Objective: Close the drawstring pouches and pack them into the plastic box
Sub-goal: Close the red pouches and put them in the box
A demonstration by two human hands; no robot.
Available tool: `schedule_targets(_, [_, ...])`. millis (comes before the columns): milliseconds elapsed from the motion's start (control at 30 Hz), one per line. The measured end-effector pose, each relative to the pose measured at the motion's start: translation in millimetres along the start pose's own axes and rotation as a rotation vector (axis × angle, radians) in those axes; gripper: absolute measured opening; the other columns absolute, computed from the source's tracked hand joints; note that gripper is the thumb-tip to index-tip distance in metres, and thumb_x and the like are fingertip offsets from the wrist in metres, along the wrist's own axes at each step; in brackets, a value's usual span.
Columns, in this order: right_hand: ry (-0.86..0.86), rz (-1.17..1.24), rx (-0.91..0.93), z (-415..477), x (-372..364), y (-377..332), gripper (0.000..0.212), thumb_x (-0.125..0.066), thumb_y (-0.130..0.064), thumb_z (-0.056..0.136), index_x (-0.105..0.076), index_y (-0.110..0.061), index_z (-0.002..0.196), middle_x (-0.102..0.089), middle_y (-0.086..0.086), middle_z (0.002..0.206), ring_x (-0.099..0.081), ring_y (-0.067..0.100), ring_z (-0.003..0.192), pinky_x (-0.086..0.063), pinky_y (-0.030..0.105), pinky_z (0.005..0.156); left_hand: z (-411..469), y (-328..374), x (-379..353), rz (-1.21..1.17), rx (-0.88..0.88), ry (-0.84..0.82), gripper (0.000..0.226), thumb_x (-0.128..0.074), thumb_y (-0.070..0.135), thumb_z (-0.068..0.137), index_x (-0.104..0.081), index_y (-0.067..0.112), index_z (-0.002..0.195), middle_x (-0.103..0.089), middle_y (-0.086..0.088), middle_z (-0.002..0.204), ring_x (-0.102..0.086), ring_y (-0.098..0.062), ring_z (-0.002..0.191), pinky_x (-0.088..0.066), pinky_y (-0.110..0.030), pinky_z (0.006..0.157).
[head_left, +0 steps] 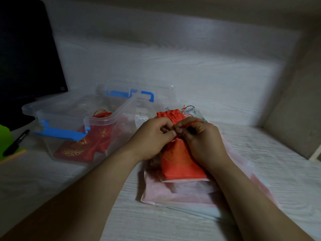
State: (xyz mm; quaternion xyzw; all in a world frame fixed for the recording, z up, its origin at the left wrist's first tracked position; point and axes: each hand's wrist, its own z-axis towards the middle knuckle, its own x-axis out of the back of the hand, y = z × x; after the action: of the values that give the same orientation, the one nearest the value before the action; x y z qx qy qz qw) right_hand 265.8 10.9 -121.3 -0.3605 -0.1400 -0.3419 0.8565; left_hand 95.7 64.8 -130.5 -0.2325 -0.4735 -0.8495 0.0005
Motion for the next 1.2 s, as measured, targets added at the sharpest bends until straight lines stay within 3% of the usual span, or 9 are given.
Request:
schedule_targets(167, [-0.021, 0.024, 0.007, 0, -1, -2, 0.012, -0.075, -0.008, 0.091, -0.079, -0.02, 0.091, -0.076, -0.015, 0.095, -0.07, 0.001, 0.092, -0.051, 0.02, 0.085, -2, 3, -4, -0.009, -0.033, 0.007, 0.012, -0.065, 0.027, 0.081, -0.064, 0.018, 0.089, -0.05, 0.006, 0.066, -0.044, -0.008, 0.061, -0.038, -0.034, 0.059])
schedule_targets(367, [-0.002, 0.019, -0.019, 0, 0, -2, 0.013, -0.075, -0.008, 0.09, -0.078, -0.02, 0.089, -0.075, -0.015, 0.093, -0.069, 0.001, 0.091, -0.048, 0.014, 0.083, -2, 3, 2, 0.01, -0.039, -0.005, 0.002, -0.071, 0.012, 0.094, -0.069, 0.011, 0.093, -0.062, 0.002, 0.073, -0.053, -0.005, 0.064, -0.045, -0.025, 0.063])
schedule_targets(533, [-0.001, 0.039, -0.045, -1, -1, -2, 0.015, -0.073, -0.011, 0.093, -0.074, -0.026, 0.089, -0.074, -0.015, 0.092, -0.069, 0.002, 0.09, -0.049, 0.018, 0.081, 0, -1, 2, -0.06, -0.02, -0.057, 0.014, -0.071, 0.01, 0.095, -0.061, 0.013, 0.085, -0.054, 0.01, 0.065, -0.047, -0.003, 0.058, -0.039, -0.022, 0.058])
schedule_targets(600, [-0.004, 0.075, -0.068, -1, -2, -4, 0.017, -0.072, -0.012, 0.094, -0.072, -0.027, 0.088, -0.074, -0.015, 0.091, -0.068, 0.002, 0.087, -0.047, 0.015, 0.079, 0, -2, 3, -0.127, -0.035, -0.07, 0.022, -0.07, 0.013, 0.094, -0.056, 0.022, 0.079, -0.051, 0.013, 0.061, -0.044, -0.002, 0.057, -0.036, -0.023, 0.057])
schedule_targets(700, [-0.007, 0.132, -0.092, 0, -2, -8, 0.018, -0.07, -0.01, 0.095, -0.071, -0.026, 0.088, -0.073, -0.013, 0.089, -0.068, 0.001, 0.087, -0.045, 0.012, 0.077, -1, -2, 3, -0.159, -0.052, -0.067, 0.027, -0.067, 0.008, 0.098, -0.052, 0.021, 0.08, -0.049, 0.015, 0.06, -0.041, 0.0, 0.058, -0.034, -0.022, 0.058])
schedule_targets(900, [-0.004, 0.215, -0.124, 0, -1, -8, 0.014, -0.067, -0.011, 0.097, -0.071, -0.023, 0.091, -0.073, -0.01, 0.091, -0.069, 0.007, 0.092, -0.051, 0.027, 0.086, -4, 2, 4, -0.268, -0.067, -0.121, 0.021, -0.063, 0.013, 0.102, -0.055, 0.02, 0.084, -0.056, 0.008, 0.07, -0.048, -0.004, 0.066, -0.04, -0.02, 0.062])
schedule_targets(1067, [0.0, 0.229, -0.128, 1, 2, -7, 0.016, -0.066, -0.008, 0.097, -0.071, -0.021, 0.09, -0.072, -0.009, 0.086, -0.068, 0.008, 0.085, -0.049, 0.023, 0.081, -6, 8, 2, -0.326, -0.029, -0.146, 0.018, -0.055, 0.01, 0.106, -0.051, 0.013, 0.088, -0.054, 0.012, 0.066, -0.045, 0.0, 0.061, -0.038, -0.017, 0.059])
schedule_targets(1200, [0.034, 0.229, -0.123, 1, 1, -5, 0.012, -0.065, -0.015, 0.096, -0.07, -0.025, 0.091, -0.071, -0.009, 0.086, -0.067, 0.011, 0.083, -0.051, 0.03, 0.08, -7, 9, 4, -0.371, -0.011, -0.154, 0.02, -0.057, 0.021, 0.104, -0.05, 0.008, 0.091, -0.049, -0.009, 0.078, -0.044, -0.016, 0.071, -0.037, -0.03, 0.066])
